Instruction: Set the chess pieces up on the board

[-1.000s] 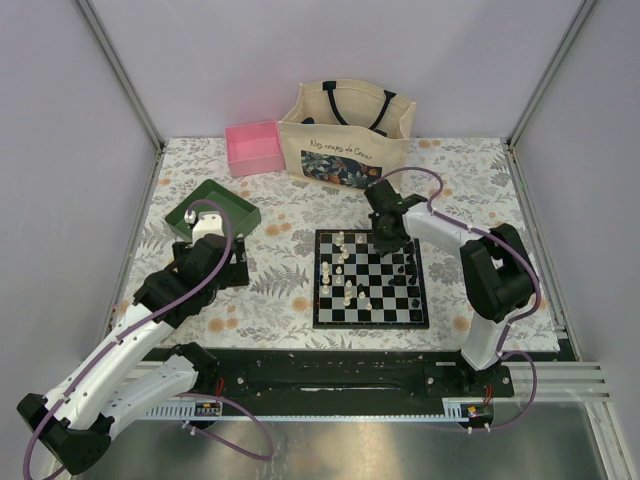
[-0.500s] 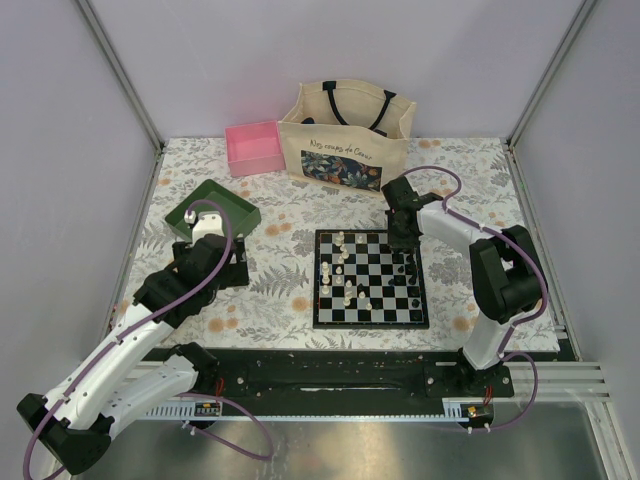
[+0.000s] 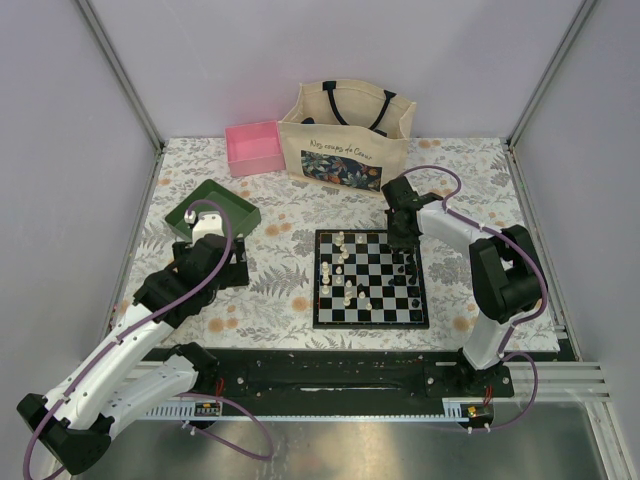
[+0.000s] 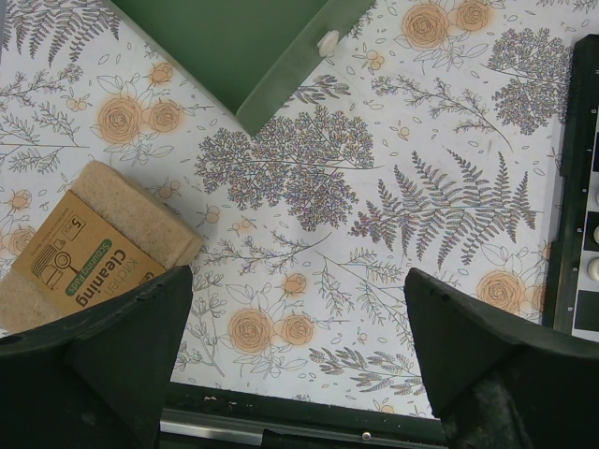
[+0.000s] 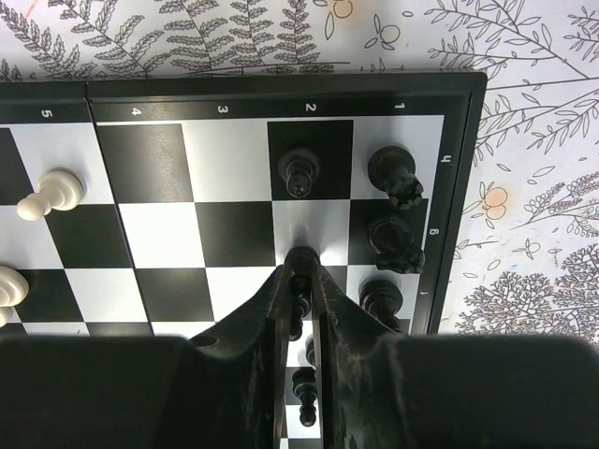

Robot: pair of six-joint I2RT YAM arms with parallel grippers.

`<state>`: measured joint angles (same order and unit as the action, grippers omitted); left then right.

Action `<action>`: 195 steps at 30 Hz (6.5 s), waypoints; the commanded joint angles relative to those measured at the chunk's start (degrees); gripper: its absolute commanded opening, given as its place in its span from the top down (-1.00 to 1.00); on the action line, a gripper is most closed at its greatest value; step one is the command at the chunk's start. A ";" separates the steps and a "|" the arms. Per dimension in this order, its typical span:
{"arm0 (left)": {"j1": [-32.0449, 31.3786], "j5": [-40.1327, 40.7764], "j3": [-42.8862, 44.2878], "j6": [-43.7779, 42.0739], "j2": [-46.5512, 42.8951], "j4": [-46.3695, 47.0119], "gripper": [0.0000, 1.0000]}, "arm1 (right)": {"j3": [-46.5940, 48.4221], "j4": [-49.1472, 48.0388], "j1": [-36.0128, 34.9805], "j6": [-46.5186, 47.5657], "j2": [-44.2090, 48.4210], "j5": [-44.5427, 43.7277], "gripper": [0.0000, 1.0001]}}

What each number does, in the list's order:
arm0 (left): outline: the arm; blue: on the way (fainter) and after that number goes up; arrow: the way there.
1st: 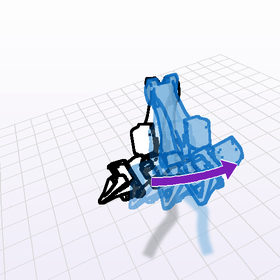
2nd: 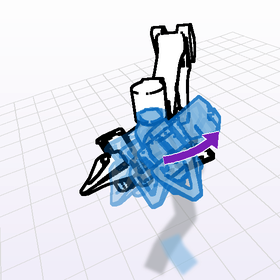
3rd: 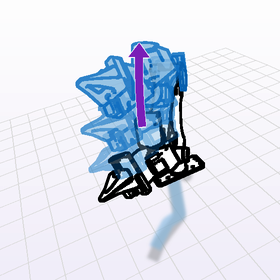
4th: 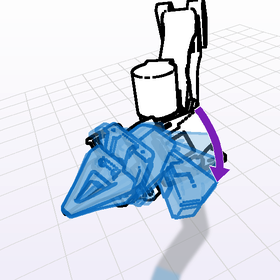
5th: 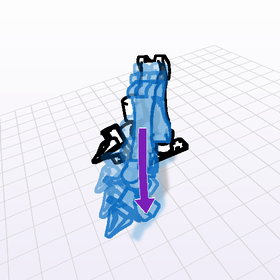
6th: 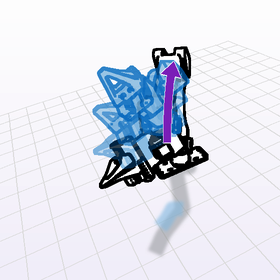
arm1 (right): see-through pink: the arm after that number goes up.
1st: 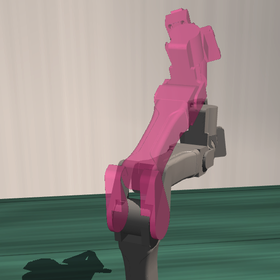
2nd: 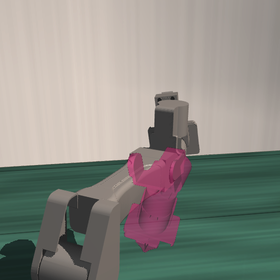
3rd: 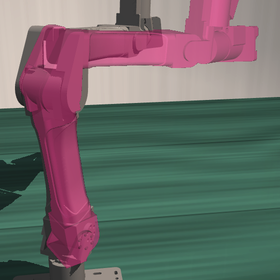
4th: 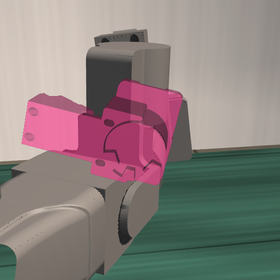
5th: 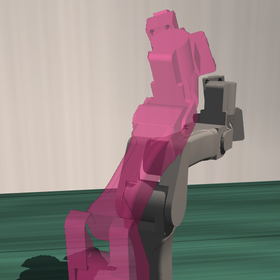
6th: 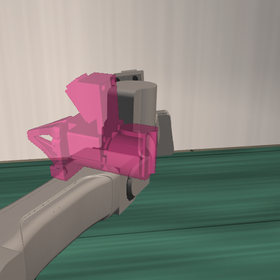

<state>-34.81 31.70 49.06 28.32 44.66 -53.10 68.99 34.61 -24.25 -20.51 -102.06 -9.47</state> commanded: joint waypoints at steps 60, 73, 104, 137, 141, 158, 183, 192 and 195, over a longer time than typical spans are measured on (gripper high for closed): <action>0.27 -0.59 1.39 -0.63 -0.37 1.51 -0.98 | -5.53 -1.04 0.96 -1.28 9.60 4.99 0.17; 0.27 -0.50 1.39 -0.63 0.16 1.51 -0.98 | -3.43 -1.74 -1.06 -0.93 4.77 5.35 0.23; 0.27 -0.50 1.57 -0.72 0.60 1.60 -0.98 | -2.63 -0.95 -0.97 -0.32 4.24 -1.42 0.58; 0.35 -0.85 1.48 -0.63 -0.10 1.60 -0.98 | -7.73 1.60 -1.06 -0.49 13.55 2.97 0.27; 0.44 -0.94 1.57 -0.72 0.07 1.51 -0.98 | -8.96 1.51 -1.32 -0.67 13.38 3.85 0.28; 0.44 -0.85 1.48 -0.63 0.16 1.60 -0.98 | -8.96 1.78 -2.64 -0.93 10.92 1.57 0.31; 0.35 -1.03 1.57 -0.81 0.77 1.51 -0.98 | -7.56 1.16 -2.73 -0.58 8.63 2.00 0.46; 0.35 -0.85 1.48 -0.72 0.42 1.60 -0.98 | -7.03 3.62 -2.82 0.47 13.72 2.09 0.29; 0.44 -0.94 1.48 -0.81 0.60 1.68 -0.98 | -7.55 4.24 -2.91 0.30 15.40 2.53 0.27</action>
<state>-34.65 31.44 49.06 28.29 45.12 -53.10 59.77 37.47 -26.26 -20.58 -91.24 -6.87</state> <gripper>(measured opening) 0.988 0.362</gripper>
